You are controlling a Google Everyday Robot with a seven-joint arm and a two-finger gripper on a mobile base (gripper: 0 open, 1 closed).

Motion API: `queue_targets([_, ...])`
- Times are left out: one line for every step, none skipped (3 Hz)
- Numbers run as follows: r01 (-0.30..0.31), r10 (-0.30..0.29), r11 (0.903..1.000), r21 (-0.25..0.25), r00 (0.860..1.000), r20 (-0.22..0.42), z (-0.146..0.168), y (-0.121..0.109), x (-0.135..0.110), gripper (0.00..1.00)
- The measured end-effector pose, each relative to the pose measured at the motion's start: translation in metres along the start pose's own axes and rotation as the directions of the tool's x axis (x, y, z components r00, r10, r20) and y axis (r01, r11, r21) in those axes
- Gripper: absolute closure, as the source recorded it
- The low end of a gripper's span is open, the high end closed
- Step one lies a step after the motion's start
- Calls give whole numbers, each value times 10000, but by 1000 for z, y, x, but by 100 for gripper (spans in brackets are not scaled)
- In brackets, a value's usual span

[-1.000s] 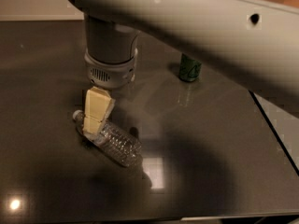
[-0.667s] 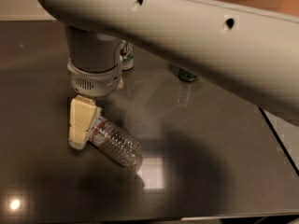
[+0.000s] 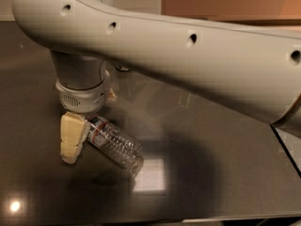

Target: Place water bottle upright

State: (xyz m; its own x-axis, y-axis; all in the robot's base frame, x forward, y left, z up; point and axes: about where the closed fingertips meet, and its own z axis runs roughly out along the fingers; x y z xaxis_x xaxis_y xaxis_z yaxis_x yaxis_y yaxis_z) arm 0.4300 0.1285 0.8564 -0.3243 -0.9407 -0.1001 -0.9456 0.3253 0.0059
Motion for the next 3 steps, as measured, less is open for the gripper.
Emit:
queue_targets([-89,88,9999,-58,9997,-209,13,1,-2,0])
queue_targets([-178,176,9998,-74,9996,-232,20,2,-2,17])
queue_targets([-156,156,9998,-86,9999,-32,18,6,-3,41])
